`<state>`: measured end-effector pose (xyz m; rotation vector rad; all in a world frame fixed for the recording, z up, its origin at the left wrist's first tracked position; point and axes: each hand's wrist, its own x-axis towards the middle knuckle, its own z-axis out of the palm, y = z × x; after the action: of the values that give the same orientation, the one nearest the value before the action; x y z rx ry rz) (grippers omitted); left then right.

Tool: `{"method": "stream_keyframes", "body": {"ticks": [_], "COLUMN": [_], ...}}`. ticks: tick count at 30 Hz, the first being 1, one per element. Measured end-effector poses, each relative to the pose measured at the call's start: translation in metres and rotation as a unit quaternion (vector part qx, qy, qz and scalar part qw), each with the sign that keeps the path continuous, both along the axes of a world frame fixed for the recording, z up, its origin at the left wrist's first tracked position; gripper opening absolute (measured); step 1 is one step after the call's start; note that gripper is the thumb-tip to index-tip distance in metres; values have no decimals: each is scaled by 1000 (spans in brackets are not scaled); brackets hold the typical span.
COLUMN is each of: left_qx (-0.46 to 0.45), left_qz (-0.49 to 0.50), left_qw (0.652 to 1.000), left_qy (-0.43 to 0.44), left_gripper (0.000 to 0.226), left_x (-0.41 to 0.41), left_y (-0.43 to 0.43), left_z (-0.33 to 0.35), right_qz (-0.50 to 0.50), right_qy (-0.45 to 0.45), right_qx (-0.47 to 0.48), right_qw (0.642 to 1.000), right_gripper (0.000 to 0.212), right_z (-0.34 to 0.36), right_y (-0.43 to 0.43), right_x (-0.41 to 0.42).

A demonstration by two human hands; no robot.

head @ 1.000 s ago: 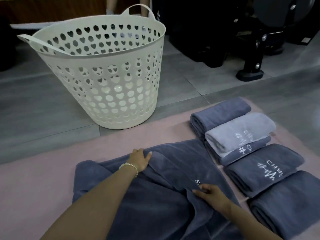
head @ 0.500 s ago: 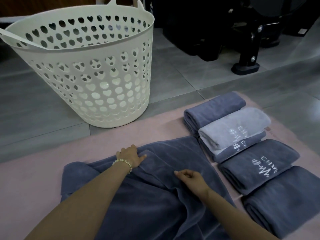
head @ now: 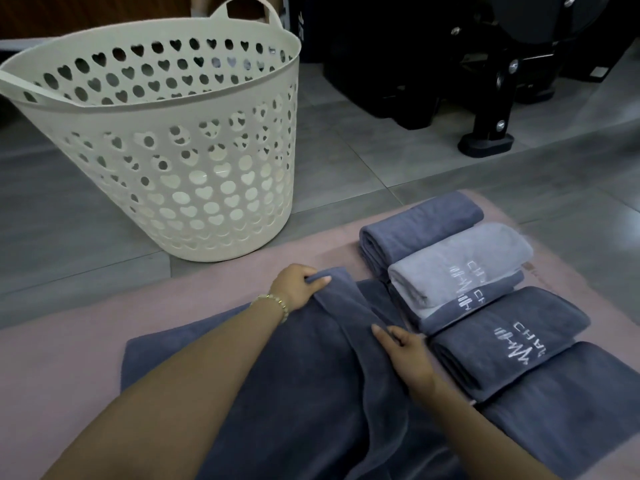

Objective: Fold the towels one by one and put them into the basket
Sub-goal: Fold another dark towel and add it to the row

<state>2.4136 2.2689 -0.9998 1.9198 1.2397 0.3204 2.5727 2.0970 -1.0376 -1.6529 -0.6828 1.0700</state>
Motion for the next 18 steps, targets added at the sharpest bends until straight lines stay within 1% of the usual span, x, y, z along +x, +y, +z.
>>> {"method": "stream_keyframes", "body": {"ticks": [2, 4, 6, 8, 10, 12, 14, 16, 18], "left_qx": [-7, -1, 14, 21, 18, 10, 20, 46, 101], "left_qz": [-15, -23, -12, 8, 21, 31, 53, 60, 45], "left_qw": [999, 996, 993, 993, 994, 997, 998, 997, 994], "left_qy": [34, 81, 113, 116, 107, 71, 25, 2, -10], "left_gripper": [45, 38, 35, 34, 33, 29, 24, 35, 40], "left_x": [32, 55, 68, 73, 75, 77, 76, 74, 67], "left_y": [2, 0, -6, -10, -12, -11, -15, -25, -43], "left_z": [-5, -14, -22, -31, -37, -42, -45, -46, -43], "right_qz": [-46, -73, -78, -76, -76, -82, -79, -76, -82], "right_qy": [18, 14, -3, -18, -37, -55, -71, -79, -84], "right_qx": [-2, -6, -8, -17, -29, -37, -50, -61, -65], "right_qw": [999, 997, 997, 997, 996, 994, 993, 992, 991], "right_gripper": [24, 24, 22, 21, 25, 25, 24, 25, 24], "right_z": [-3, -8, -15, -23, -29, -34, -38, -41, -41], "right_y": [-6, -12, -16, -17, -15, -13, -13, -14, -15], "right_x": [15, 27, 35, 39, 41, 41, 42, 43, 43]}}
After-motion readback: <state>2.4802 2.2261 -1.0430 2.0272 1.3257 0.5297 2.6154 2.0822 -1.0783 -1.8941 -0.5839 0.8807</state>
